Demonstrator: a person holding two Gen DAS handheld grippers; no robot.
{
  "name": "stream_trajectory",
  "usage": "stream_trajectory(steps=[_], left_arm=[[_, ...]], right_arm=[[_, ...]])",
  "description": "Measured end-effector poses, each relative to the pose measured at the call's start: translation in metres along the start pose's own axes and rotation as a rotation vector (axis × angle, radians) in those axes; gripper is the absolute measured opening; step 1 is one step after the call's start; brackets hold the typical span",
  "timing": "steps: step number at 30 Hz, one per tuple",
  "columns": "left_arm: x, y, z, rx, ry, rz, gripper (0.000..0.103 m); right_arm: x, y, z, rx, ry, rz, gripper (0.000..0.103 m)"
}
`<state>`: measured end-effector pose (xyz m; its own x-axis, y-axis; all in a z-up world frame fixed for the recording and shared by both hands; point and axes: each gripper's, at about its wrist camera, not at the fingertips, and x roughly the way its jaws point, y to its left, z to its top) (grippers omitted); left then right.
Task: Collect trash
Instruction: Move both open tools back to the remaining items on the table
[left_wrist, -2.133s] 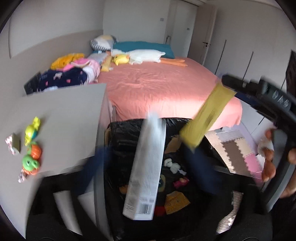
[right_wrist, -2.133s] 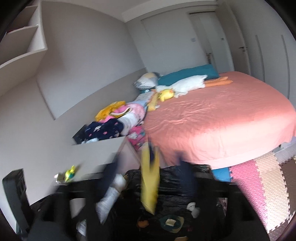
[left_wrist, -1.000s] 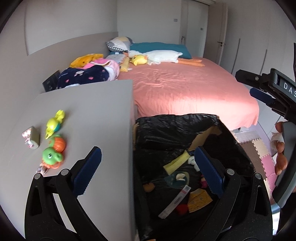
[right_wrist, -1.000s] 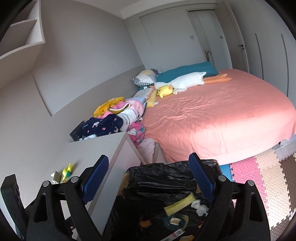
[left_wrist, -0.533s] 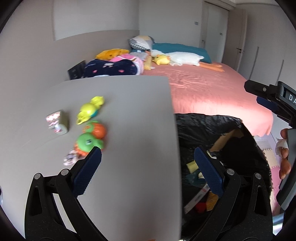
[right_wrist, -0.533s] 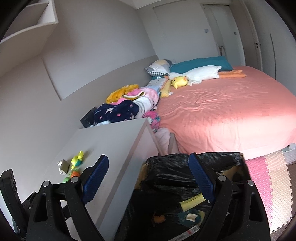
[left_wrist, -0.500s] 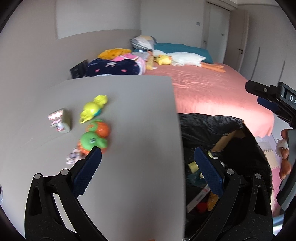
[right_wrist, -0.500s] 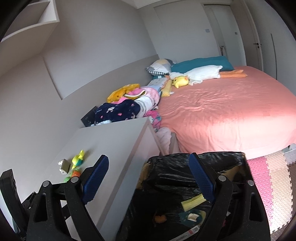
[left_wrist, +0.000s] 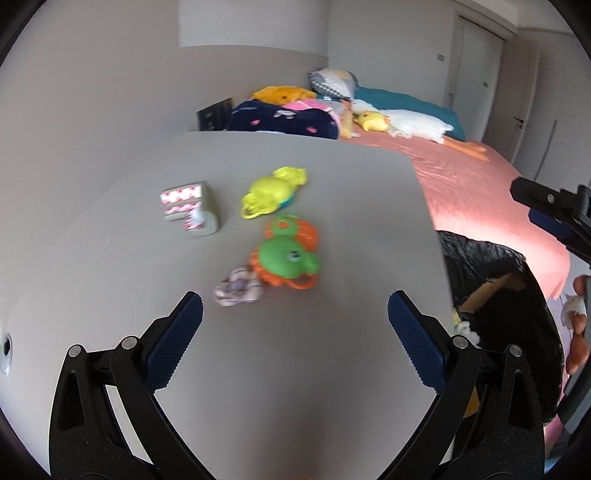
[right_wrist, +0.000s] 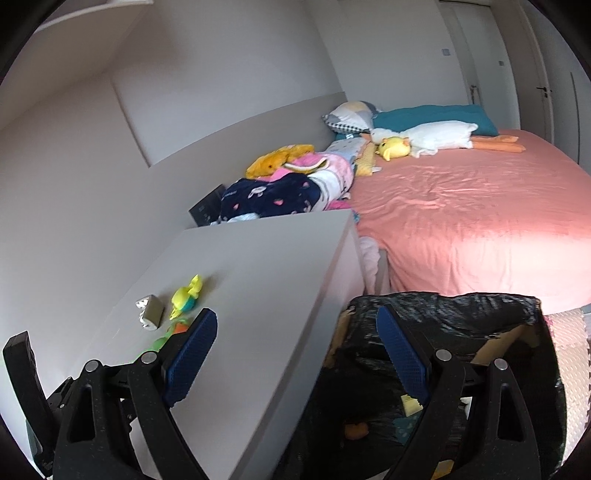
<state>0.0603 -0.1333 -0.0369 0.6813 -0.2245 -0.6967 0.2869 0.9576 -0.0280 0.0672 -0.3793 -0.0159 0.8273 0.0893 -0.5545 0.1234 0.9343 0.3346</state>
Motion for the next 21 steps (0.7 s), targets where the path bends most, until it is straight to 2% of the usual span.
stream_trajectory(steps=[8, 16, 21], left_arm=[[0.020, 0.024, -0.002, -0.032, 0.059, 0.018, 0.073], [0.034, 0.039, 0.004, -0.043, 0.079, 0.043, 0.064], [0.045, 0.045, 0.006, -0.050, 0.120, 0.035, 0.054]], right_arm=[[0.016, 0.018, -0.004, -0.023, 0.027, 0.016, 0.088], [0.035, 0.031, -0.006, -0.032, 0.057, 0.032, 0.088], [0.046, 0.041, -0.008, -0.044, 0.075, 0.037, 0.088]])
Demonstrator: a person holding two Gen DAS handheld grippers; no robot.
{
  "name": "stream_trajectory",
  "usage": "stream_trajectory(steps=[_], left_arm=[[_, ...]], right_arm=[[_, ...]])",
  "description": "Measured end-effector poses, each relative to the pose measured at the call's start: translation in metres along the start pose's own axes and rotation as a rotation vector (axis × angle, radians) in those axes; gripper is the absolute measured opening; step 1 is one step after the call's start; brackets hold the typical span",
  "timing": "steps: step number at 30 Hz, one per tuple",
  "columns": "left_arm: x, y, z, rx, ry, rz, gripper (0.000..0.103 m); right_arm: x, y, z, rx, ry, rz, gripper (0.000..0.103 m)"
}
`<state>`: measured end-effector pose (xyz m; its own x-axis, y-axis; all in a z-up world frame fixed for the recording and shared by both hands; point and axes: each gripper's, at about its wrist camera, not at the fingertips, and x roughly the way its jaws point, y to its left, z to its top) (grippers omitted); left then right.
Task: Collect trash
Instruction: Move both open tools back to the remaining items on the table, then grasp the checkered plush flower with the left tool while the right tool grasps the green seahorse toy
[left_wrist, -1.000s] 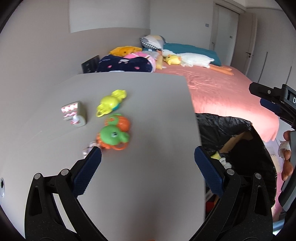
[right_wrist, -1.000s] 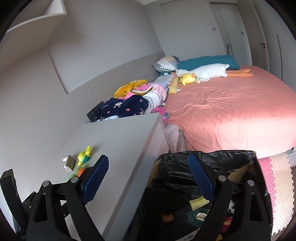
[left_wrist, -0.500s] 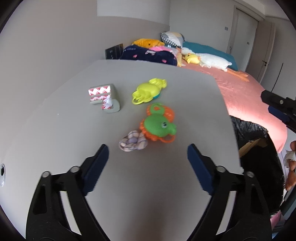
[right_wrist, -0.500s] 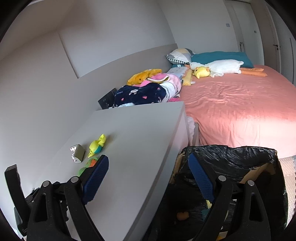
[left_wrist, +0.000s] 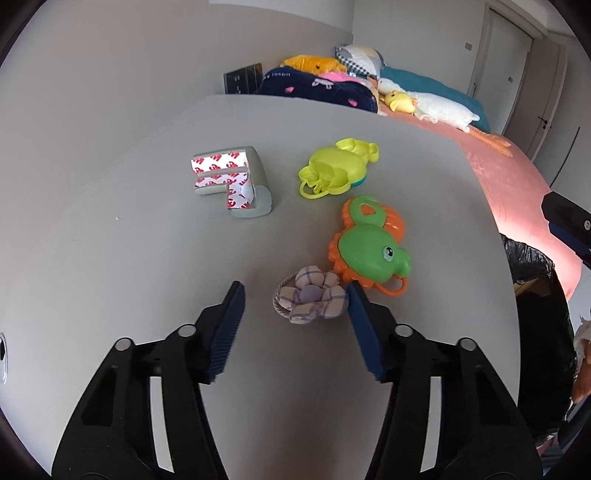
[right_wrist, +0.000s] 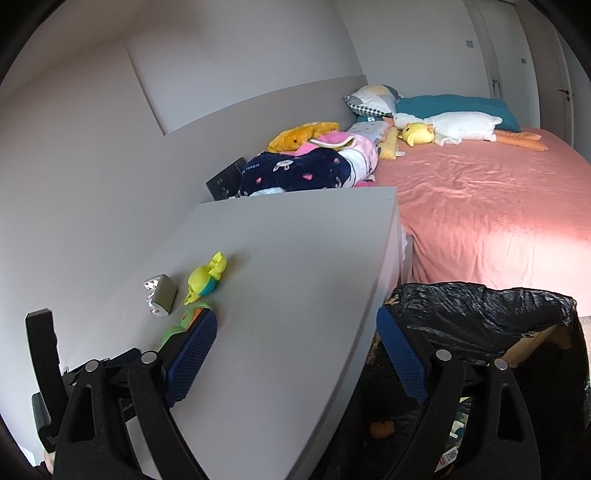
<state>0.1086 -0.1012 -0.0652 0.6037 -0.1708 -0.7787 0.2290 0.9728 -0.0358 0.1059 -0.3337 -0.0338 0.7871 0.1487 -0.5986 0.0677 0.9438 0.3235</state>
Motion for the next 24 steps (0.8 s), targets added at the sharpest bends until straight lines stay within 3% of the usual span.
stream_trajectory(steps=[4, 8, 11, 18, 24], left_arm=[[0.005, 0.003, 0.003, 0.006, 0.014, 0.002, 0.046], [0.006, 0.007, 0.006, 0.007, 0.009, -0.002, 0.027], [0.003, 0.011, 0.007, -0.011, -0.008, -0.007, 0.022], [-0.014, 0.037, 0.010, -0.095, -0.040, 0.006, 0.021], [-0.030, 0.065, 0.012, -0.153, -0.074, 0.061, 0.021]], right_arm=[[0.006, 0.008, -0.001, -0.013, 0.009, 0.003, 0.088], [0.012, 0.019, -0.001, -0.028, 0.020, 0.007, 0.088], [0.019, 0.027, -0.002, -0.037, 0.035, 0.018, 0.088], [0.035, 0.049, -0.006, -0.056, 0.073, 0.043, 0.088], [0.054, 0.067, -0.011, -0.059, 0.147, 0.074, 0.088]])
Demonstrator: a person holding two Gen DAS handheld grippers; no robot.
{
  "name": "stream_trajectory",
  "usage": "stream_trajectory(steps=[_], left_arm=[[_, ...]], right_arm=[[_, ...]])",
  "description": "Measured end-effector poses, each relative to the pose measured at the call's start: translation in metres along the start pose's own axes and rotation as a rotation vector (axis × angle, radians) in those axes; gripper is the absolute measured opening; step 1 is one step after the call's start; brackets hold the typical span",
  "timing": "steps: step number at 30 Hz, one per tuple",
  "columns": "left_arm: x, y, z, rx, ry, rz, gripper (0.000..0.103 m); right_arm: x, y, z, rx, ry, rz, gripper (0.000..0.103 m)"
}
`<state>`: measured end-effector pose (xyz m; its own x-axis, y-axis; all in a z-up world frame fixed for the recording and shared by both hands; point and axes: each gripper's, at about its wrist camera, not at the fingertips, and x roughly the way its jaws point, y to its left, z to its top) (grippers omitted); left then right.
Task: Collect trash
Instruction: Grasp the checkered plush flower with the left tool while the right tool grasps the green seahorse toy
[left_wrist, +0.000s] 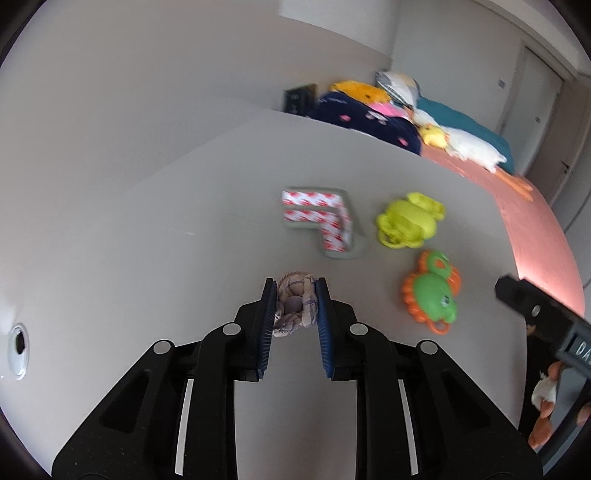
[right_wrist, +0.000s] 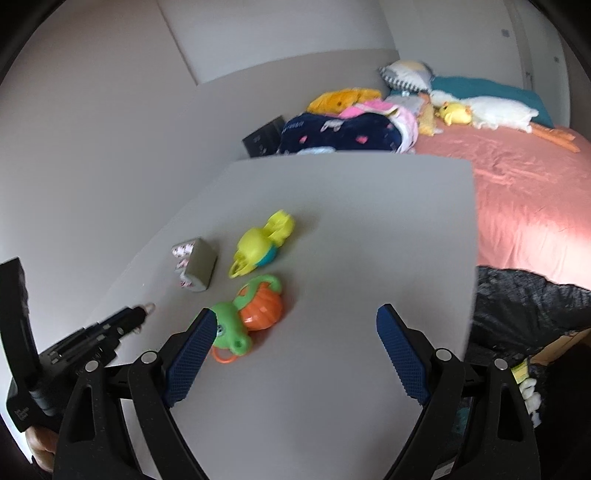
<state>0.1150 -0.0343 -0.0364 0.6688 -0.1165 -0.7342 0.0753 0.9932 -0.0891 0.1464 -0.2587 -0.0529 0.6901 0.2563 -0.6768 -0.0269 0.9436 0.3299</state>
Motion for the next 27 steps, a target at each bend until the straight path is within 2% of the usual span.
stream_trajectory(steps=[8, 19, 20, 22, 27], left_arm=[[-0.004, 0.027, 0.003, -0.068, -0.002, 0.029, 0.021], [-0.007, 0.037, 0.003, -0.094, -0.005, 0.018, 0.021], [-0.007, 0.037, 0.003, -0.096, -0.006, 0.017, 0.021], [-0.008, 0.038, 0.003, -0.100, -0.006, 0.015, 0.021], [-0.012, 0.036, 0.003, -0.097, -0.014, 0.002, 0.021]], right_arm=[[0.031, 0.028, -0.005, -0.029, 0.068, -0.007, 0.088], [0.062, 0.060, -0.008, -0.167, 0.104, -0.124, 0.088], [0.063, 0.062, -0.008, -0.185, 0.109, -0.138, 0.084], [0.062, 0.067, -0.010, -0.225, 0.108, -0.157, 0.071], [0.056, 0.064, -0.015, -0.239, 0.113, -0.128, 0.071]])
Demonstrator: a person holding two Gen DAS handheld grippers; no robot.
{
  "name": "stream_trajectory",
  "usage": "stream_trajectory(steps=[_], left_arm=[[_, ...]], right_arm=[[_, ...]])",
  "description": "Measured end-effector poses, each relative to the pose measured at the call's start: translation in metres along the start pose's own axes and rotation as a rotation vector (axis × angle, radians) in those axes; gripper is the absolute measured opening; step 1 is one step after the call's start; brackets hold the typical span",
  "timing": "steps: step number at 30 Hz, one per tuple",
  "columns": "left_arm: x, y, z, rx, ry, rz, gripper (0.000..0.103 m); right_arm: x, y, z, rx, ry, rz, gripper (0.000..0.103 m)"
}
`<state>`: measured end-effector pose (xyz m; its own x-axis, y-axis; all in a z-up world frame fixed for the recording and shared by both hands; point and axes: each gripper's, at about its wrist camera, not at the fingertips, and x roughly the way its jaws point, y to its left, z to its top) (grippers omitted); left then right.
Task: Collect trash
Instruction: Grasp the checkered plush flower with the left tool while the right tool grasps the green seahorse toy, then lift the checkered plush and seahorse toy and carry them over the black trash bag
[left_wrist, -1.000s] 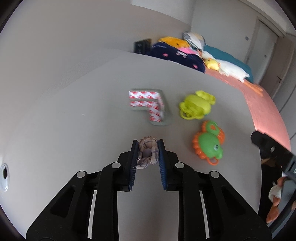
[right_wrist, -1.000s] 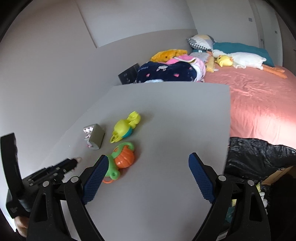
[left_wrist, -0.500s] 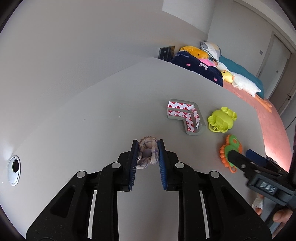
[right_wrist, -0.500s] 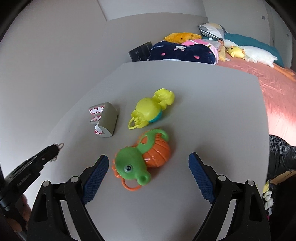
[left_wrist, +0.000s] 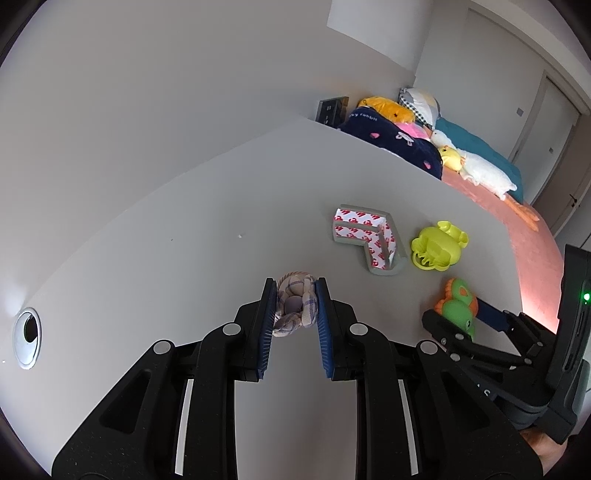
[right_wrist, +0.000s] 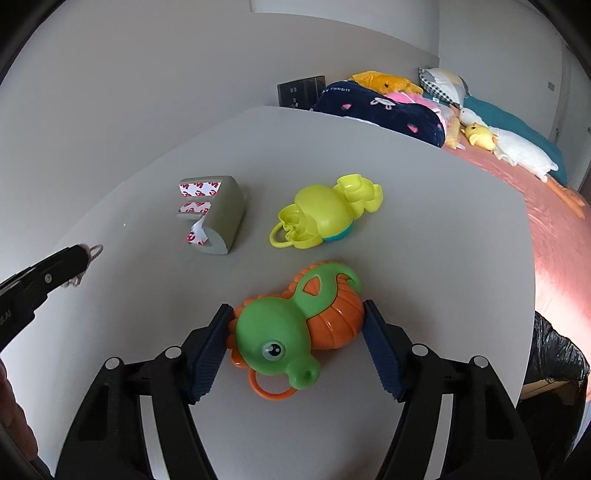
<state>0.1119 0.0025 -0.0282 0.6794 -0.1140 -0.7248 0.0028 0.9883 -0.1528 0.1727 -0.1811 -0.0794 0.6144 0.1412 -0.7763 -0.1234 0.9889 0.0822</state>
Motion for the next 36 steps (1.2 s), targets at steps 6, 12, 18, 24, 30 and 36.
stream_trajectory(steps=[6, 12, 18, 24, 30, 36], left_arm=[[-0.005, -0.004, -0.001, 0.012, -0.004, -0.018, 0.021], [-0.010, -0.016, -0.001, 0.017, -0.006, -0.037, 0.021], [-0.020, -0.040, -0.001, 0.052, -0.017, -0.045, 0.021], [-0.028, -0.062, -0.008, 0.082, -0.017, -0.054, 0.021], [-0.032, -0.091, -0.014, 0.114, -0.012, -0.078, 0.021], [-0.034, -0.119, -0.018, 0.154, -0.014, -0.100, 0.021]], right_arm=[[-0.016, -0.008, -0.004, 0.019, -0.026, 0.031, 0.071], [-0.040, -0.018, -0.002, 0.033, -0.074, 0.048, 0.071], [-0.066, -0.033, -0.005, 0.059, -0.116, 0.063, 0.071], [-0.087, -0.050, -0.012, 0.081, -0.145, 0.073, 0.071], [-0.110, -0.069, -0.021, 0.102, -0.183, 0.060, 0.071], [-0.129, -0.093, -0.030, 0.133, -0.214, 0.039, 0.071]])
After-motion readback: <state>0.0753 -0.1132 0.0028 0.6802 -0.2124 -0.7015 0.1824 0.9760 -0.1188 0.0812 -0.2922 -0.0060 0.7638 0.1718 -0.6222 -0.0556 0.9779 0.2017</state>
